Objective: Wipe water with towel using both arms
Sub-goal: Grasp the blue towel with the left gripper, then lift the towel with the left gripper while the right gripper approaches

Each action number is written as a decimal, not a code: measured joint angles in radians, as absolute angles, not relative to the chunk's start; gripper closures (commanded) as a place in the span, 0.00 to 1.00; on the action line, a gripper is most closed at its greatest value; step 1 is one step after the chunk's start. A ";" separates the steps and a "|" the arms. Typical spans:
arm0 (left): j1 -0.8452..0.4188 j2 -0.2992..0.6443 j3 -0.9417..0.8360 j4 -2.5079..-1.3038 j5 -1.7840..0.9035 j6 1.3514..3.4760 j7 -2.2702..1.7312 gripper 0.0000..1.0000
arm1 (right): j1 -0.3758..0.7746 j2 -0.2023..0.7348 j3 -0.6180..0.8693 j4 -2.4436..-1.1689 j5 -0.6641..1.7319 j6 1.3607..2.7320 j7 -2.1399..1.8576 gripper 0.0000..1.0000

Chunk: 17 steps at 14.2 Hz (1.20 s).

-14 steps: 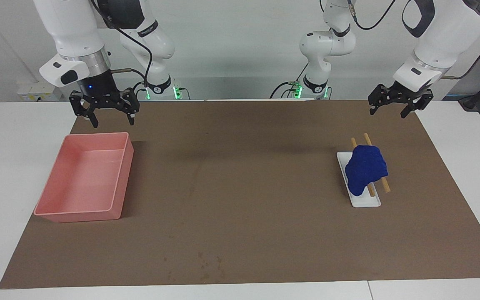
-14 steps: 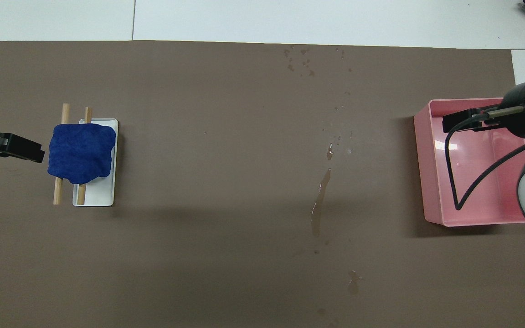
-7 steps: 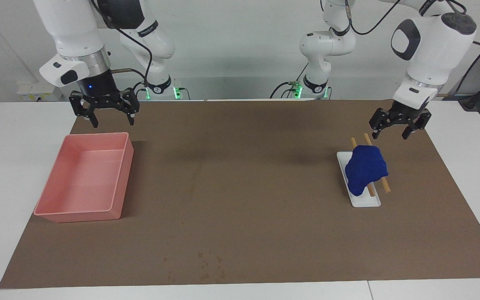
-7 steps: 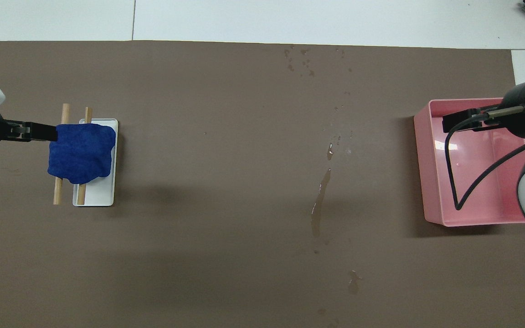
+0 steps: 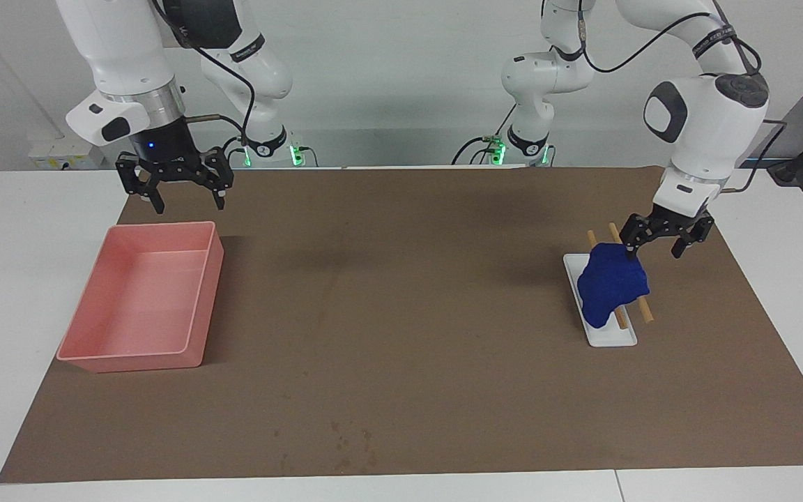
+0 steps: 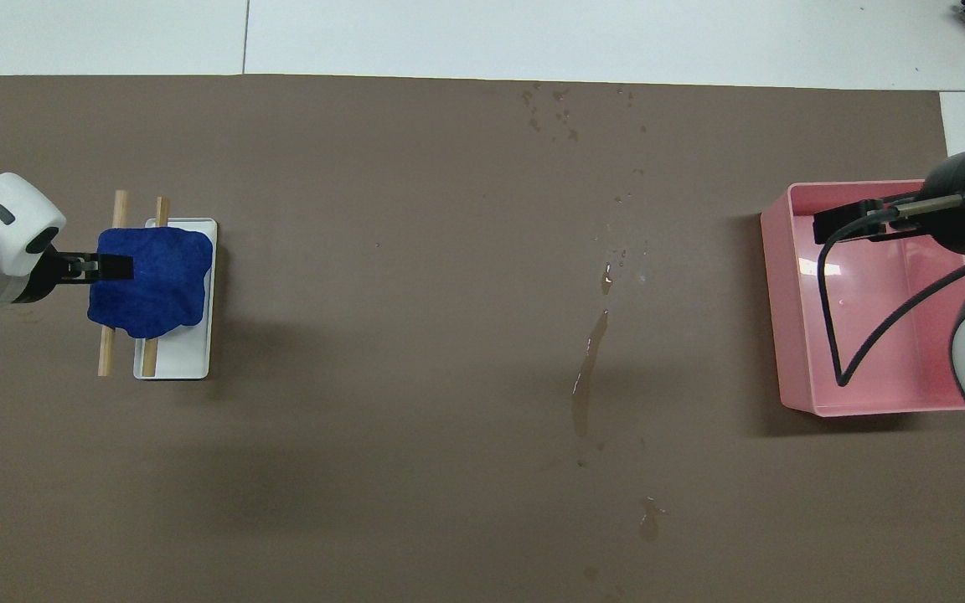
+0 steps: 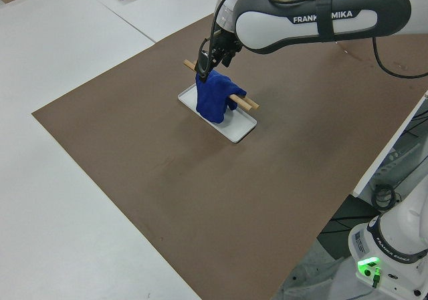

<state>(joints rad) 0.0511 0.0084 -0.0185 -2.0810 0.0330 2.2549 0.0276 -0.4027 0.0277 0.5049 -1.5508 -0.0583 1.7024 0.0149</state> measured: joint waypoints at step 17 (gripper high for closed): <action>0.048 -0.011 -0.025 -2.108 0.046 2.264 -0.005 1.00 | -0.396 0.027 0.525 -1.552 -0.044 1.620 -0.094 0.00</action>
